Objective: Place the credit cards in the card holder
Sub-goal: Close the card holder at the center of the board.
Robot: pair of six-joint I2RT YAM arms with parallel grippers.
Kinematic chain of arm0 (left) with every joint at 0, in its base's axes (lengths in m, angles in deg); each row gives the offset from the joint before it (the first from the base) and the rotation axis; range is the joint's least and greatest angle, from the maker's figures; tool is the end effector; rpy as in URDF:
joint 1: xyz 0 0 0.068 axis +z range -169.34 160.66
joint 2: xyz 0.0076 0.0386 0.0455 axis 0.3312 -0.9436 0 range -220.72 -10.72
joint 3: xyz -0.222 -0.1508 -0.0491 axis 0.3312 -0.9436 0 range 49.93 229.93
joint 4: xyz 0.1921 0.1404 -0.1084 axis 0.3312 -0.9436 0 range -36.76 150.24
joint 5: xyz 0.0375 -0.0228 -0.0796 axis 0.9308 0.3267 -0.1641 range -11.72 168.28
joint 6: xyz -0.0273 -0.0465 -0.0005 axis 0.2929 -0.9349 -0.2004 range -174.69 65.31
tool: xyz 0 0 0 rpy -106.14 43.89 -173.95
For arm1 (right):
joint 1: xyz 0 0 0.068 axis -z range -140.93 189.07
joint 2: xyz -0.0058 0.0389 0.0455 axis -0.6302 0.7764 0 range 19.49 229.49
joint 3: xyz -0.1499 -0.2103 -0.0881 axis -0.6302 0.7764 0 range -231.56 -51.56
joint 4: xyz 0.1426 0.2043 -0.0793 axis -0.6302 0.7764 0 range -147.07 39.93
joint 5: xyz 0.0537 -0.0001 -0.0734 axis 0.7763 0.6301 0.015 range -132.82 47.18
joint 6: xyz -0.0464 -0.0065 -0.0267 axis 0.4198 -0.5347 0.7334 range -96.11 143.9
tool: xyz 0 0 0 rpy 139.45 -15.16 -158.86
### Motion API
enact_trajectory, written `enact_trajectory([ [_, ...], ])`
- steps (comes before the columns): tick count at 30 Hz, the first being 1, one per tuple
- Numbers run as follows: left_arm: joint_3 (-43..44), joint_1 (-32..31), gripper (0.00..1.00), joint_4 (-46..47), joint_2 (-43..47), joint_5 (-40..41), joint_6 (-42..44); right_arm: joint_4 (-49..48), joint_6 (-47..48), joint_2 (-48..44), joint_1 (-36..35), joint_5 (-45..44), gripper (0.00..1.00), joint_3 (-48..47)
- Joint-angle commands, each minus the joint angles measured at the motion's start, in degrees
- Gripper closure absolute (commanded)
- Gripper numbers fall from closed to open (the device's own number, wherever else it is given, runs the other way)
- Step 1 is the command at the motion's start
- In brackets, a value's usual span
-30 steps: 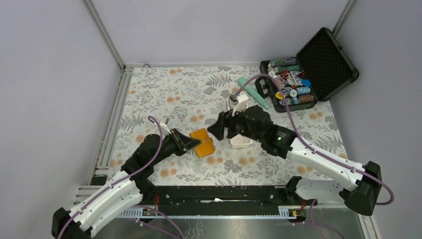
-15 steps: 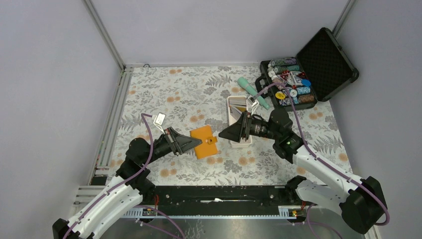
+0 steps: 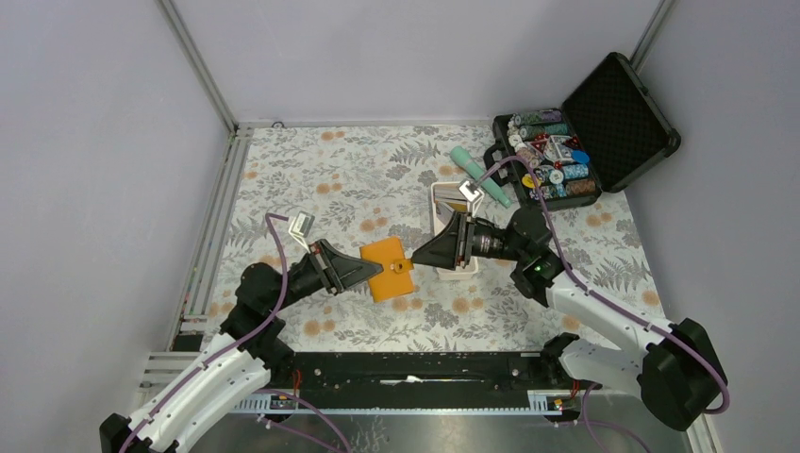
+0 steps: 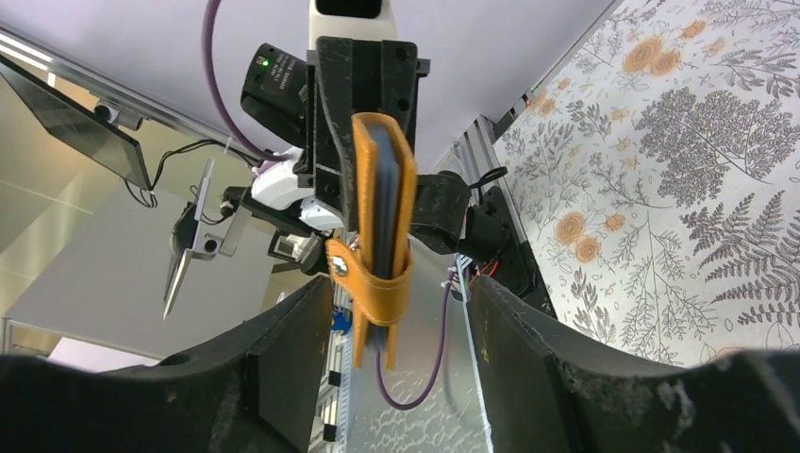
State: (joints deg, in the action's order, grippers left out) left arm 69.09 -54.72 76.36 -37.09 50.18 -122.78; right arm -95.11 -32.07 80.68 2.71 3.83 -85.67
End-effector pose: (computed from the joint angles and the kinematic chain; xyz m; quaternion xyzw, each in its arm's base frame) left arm 0.1029 -0.0935 0.2759 -0.0006 0.6569 -0.6766 0.3326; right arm 0.1739 0.1600 0.3054 -0.2015 0.6278 0.6854 0.3089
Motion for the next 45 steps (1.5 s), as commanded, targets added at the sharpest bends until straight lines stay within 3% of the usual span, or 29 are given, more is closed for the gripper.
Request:
enact_trajectory([
  [1,1.7,0.3,1.0,7.8,-0.6,-1.1,-1.9,-2.3,0.5,1.2,-1.0,1.6,0.38,-0.2],
  [9,2.0,0.3,1.0,7.0,-1.3,-1.0,-1.5,-7.3,-1.7,3.2,-3.1,1.9,0.39,-0.5],
  [20,2.4,0.3,1.0,5.3,-1.1,-1.0,-0.8,-8.1,-2.0,5.2,-4.7,0.6,0.47,-0.8],
  [45,2.6,0.3,1.0,4.3,-1.8,-1.6,0.1,-12.4,-3.9,8.6,-5.9,0.6,0.53,-1.6],
])
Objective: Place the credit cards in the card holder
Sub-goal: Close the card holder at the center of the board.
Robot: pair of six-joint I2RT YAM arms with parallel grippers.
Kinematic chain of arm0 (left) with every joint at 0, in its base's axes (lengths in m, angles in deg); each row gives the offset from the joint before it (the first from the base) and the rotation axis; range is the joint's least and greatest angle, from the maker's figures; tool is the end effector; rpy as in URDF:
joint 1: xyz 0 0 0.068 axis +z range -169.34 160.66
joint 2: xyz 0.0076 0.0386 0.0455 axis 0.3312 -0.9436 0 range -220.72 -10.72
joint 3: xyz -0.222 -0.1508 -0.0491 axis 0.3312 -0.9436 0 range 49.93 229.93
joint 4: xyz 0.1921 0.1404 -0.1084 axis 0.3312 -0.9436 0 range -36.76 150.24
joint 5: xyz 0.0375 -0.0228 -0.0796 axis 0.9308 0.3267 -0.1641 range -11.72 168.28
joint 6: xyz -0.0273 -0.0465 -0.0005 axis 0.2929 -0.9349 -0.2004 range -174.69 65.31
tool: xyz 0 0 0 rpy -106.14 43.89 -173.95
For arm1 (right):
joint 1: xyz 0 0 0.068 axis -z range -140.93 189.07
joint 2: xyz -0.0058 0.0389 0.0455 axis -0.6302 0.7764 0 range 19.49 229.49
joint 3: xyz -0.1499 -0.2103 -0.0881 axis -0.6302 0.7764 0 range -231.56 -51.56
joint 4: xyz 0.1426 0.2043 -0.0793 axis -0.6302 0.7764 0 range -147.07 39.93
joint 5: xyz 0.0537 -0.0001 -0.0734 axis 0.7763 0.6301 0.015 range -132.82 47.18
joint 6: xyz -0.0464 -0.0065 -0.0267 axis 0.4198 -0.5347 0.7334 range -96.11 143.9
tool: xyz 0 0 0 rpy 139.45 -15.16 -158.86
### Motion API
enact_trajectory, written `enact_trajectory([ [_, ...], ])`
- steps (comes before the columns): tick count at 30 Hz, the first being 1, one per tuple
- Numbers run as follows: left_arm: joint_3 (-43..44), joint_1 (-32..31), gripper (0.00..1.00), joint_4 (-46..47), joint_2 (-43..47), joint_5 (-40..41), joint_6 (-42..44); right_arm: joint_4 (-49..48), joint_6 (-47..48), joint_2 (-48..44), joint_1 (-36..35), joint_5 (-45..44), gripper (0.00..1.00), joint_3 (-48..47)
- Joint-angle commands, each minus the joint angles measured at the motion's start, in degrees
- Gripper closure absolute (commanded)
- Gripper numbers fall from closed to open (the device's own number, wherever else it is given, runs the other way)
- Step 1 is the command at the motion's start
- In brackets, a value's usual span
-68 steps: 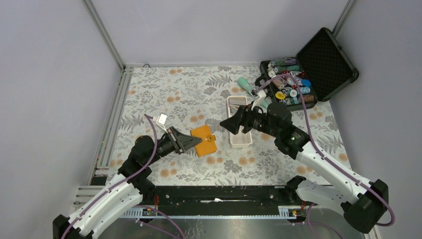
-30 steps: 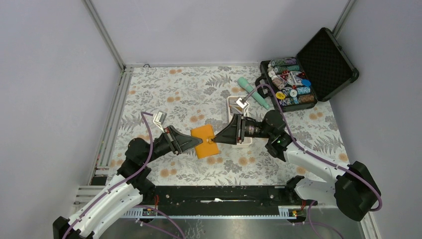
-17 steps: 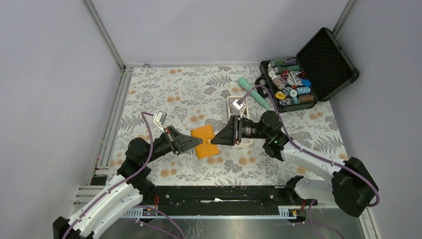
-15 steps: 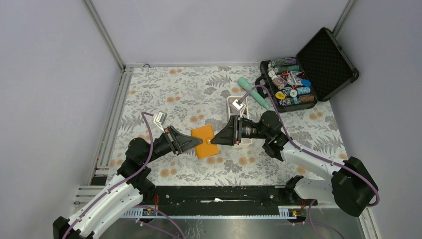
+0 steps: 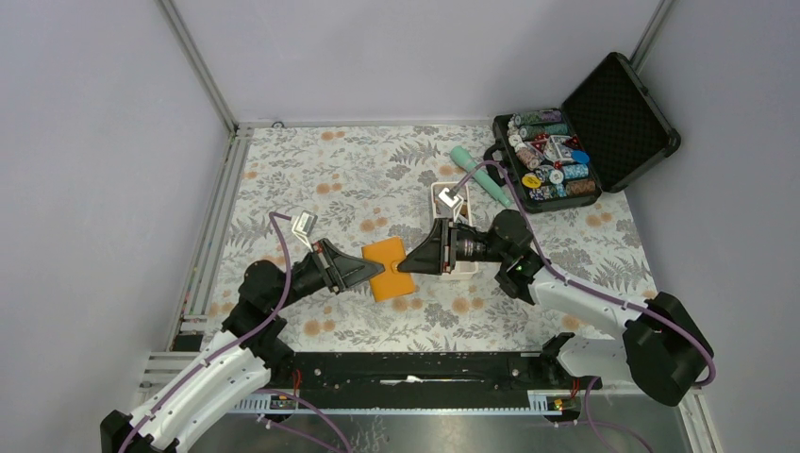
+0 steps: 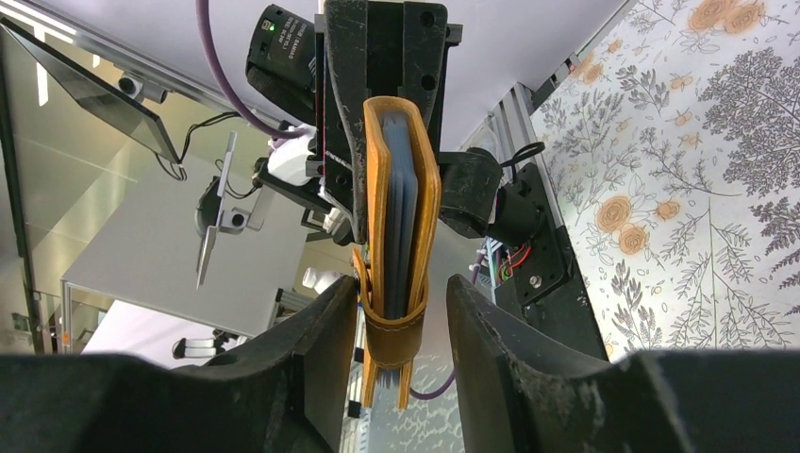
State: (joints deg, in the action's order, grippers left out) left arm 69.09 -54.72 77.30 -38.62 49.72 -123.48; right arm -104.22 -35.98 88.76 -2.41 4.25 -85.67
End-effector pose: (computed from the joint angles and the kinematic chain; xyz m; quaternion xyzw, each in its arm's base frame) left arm 0.1060 -0.0960 0.2743 -0.0035 0.6605 -0.6776 0.3233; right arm 0.1757 0.1900 0.2888 -0.2141 0.6192 0.7104 0.2571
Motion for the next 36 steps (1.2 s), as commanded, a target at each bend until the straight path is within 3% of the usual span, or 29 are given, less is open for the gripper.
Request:
enact_trajectory([
  [1,2.6,0.3,1.0,3.5,-0.3,-1.2,0.7,-3.3,0.0,0.7,-0.8,0.2,0.54,-1.6],
  [14,2.4,0.3,1.0,4.0,-0.6,-1.5,0.4,-5.2,-0.9,1.7,-1.5,0.0,0.61,-1.8],
  [25,2.5,0.3,1.0,3.2,-1.3,-1.4,1.5,-5.2,-0.9,2.6,-2.1,-1.0,0.82,-1.7],
  [27,2.4,0.3,1.0,2.5,-1.0,-1.2,1.9,-4.9,-0.7,2.6,-2.0,-1.0,0.77,-1.6],
  [31,1.9,0.3,1.0,1.6,-0.1,0.2,1.7,-2.1,0.9,0.1,-2.0,-2.1,0.44,-1.3],
  [36,0.7,0.3,1.0,4.4,0.2,0.3,-0.5,-0.4,1.0,-3.3,-0.1,-3.6,0.33,-0.1],
])
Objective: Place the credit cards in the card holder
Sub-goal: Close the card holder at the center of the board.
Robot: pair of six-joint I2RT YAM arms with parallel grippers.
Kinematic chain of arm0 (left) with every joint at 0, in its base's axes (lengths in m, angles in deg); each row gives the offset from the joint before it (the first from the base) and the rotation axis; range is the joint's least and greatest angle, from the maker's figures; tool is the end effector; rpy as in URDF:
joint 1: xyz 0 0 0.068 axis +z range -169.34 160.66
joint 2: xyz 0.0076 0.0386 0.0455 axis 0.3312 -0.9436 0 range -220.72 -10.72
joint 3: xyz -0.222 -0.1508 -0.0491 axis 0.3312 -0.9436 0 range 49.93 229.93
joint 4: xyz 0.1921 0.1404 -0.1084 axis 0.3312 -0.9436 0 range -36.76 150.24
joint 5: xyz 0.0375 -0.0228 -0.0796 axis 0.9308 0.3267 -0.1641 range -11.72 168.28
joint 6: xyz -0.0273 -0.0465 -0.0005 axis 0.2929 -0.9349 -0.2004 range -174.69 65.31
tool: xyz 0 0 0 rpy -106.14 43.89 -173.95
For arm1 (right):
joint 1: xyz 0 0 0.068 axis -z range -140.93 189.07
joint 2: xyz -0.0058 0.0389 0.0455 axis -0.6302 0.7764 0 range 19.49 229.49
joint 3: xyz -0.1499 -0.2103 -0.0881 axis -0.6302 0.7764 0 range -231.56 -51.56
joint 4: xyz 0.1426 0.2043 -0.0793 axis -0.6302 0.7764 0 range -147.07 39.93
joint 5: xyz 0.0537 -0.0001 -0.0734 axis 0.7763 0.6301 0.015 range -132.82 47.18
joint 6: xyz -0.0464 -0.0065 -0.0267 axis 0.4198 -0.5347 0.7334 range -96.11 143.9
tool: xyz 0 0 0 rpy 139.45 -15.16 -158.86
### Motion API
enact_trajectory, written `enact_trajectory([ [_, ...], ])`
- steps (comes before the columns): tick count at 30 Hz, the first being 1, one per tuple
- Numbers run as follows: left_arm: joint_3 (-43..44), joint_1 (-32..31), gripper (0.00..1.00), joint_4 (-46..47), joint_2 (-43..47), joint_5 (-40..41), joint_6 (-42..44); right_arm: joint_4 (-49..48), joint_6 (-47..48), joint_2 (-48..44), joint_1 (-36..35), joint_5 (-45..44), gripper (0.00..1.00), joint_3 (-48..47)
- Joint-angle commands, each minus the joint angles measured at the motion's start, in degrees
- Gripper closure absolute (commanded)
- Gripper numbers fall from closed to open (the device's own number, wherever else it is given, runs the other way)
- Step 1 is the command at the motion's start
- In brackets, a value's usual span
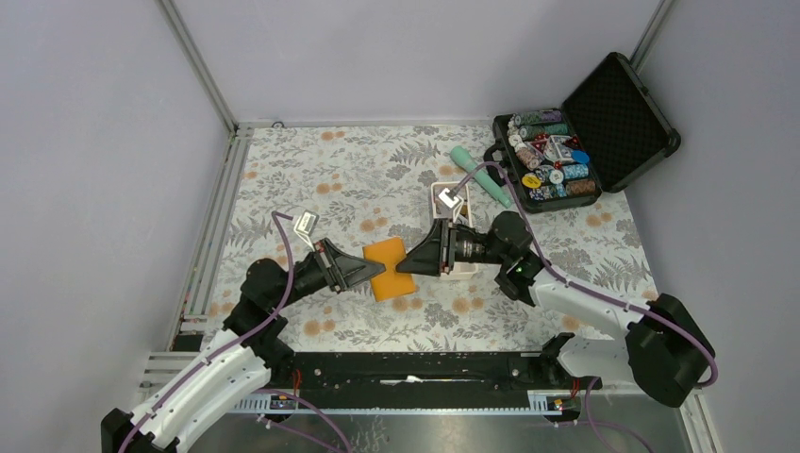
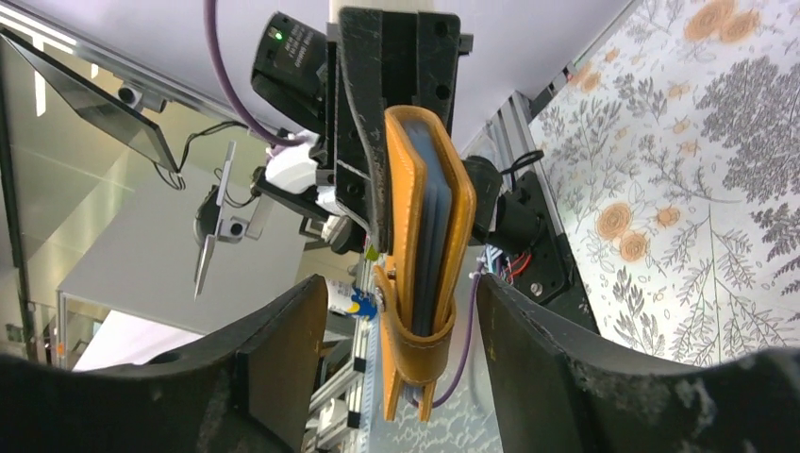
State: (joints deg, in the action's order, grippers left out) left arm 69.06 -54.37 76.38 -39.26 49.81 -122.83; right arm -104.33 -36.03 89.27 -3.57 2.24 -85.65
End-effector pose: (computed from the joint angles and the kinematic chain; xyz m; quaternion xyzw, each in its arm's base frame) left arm 0.1083 -0.0965 0.2711 -0.0074 0.6696 -0.6692 0.3221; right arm 0.1742 0.1945 0.2869 -0.2057 0.6219 0.7099 0.2587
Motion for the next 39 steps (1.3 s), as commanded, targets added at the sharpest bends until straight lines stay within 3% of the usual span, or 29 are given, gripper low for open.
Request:
enact_trajectory([
  [1,0.8,0.0,1.0,4.9,1.1,0.4,-1.0,0.1,1.0,-4.4,1.5,-1.6,0.33,0.1],
  [7,1.0,0.1,1.0,2.9,2.4,2.1,-0.2,4.3,1.3,-9.8,4.3,-4.8,0.36,3.0],
  [12,1.8,0.2,1.0,-2.4,3.6,4.7,1.3,13.3,5.5,-14.1,4.8,-9.4,0.47,3.2],
  [15,3.6,0.2,1.0,-9.0,2.8,7.3,3.1,17.7,8.2,-14.6,4.7,-9.1,0.4,1.1],
  [20,5.4,0.2,1.0,-10.4,-1.5,6.4,3.6,22.1,11.1,-12.0,1.5,-10.5,0.33,-2.0],
  [26,6.0,0.2,1.0,-12.1,-2.8,7.4,4.2,30.0,14.4,-9.4,-1.9,-18.4,0.32,-4.9],
  [39,5.7,0.1,1.0,-13.4,-2.7,8.4,4.3,36.5,16.1,-6.8,-4.1,-24.8,0.32,-7.9],
])
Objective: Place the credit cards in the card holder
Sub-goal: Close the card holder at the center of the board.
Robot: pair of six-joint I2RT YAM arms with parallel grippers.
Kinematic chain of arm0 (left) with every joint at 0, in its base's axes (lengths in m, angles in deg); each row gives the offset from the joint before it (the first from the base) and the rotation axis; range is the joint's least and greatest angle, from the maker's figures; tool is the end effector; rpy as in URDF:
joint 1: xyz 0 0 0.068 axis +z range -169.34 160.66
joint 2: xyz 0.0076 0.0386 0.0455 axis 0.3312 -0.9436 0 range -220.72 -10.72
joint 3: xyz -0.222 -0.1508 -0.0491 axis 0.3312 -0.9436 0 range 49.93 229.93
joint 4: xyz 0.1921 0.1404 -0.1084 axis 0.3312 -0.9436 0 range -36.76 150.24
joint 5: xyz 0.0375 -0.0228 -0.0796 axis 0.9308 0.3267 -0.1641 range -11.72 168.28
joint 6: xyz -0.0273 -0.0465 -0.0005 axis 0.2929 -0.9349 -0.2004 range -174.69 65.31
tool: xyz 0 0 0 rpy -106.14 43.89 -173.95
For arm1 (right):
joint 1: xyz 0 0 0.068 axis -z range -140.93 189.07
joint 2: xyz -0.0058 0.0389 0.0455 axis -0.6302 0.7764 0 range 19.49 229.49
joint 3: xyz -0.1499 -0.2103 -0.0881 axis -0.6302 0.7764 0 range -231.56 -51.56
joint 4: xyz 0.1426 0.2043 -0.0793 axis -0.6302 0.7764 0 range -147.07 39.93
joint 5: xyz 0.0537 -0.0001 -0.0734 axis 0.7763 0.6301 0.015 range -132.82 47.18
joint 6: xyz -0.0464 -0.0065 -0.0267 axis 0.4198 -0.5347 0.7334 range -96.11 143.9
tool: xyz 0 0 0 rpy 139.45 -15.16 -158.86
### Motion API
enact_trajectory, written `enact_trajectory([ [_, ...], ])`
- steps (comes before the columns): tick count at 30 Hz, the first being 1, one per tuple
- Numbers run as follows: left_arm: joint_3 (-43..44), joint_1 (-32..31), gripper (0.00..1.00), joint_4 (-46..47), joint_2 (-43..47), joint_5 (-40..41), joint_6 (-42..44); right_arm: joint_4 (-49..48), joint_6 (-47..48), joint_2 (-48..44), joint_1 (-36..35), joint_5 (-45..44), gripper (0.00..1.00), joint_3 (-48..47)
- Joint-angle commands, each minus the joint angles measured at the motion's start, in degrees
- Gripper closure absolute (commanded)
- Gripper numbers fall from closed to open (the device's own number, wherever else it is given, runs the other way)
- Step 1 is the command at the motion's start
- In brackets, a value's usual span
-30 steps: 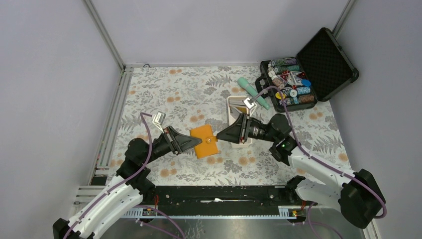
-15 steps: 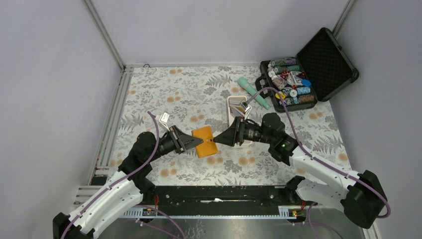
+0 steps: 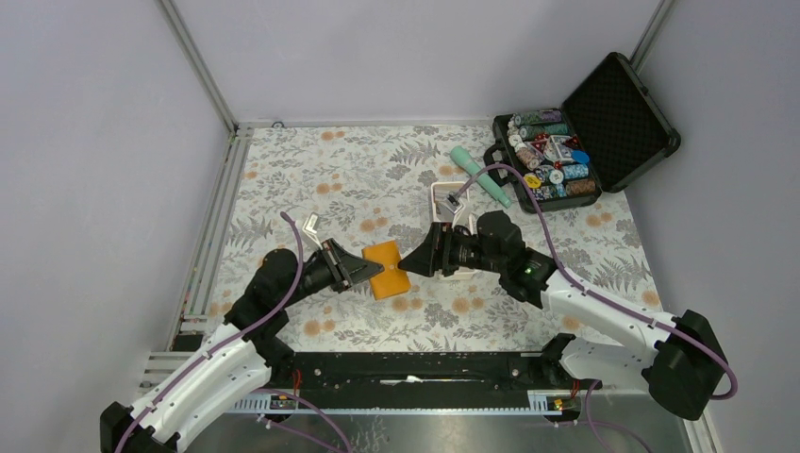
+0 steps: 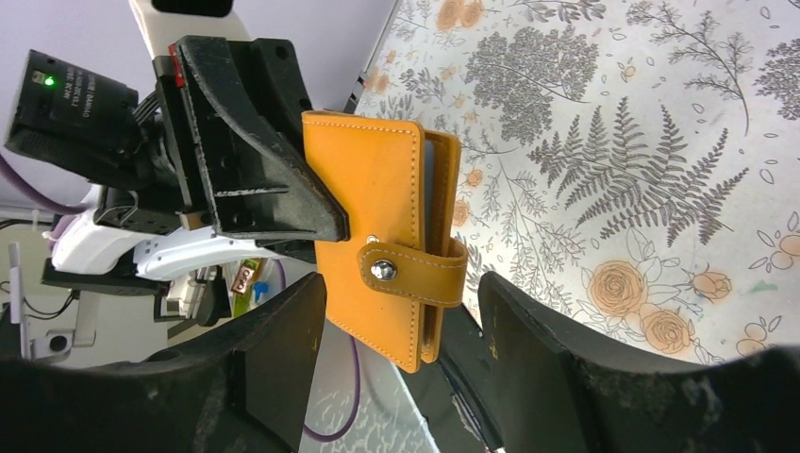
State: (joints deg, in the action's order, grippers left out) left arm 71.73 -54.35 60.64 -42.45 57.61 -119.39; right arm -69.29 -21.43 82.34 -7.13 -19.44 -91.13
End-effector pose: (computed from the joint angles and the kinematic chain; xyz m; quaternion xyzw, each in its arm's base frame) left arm 0.1180 -0.0979 0.2515 -0.0804 0.7556 -0.5741 0.3050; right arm 0.1650 0.1923 0.2862 -0.1346 0.7549 0.5551 0.3222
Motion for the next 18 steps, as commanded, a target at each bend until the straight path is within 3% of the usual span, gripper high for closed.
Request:
enact_trajectory([
  [1,3.1,0.1,1.0,2.4,0.6,0.7,0.9,1.5,1.4,0.3,-0.6,-3.2,0.32,-2.4],
  [9,2.8,0.1,1.0,2.1,1.0,0.9,0.6,0.0,1.0,1.8,-1.4,-1.5,0.32,-2.8],
  [18,2.7,0.1,1.0,1.4,1.1,1.3,0.4,-2.8,0.3,2.7,-2.6,0.0,0.41,-2.8],
])
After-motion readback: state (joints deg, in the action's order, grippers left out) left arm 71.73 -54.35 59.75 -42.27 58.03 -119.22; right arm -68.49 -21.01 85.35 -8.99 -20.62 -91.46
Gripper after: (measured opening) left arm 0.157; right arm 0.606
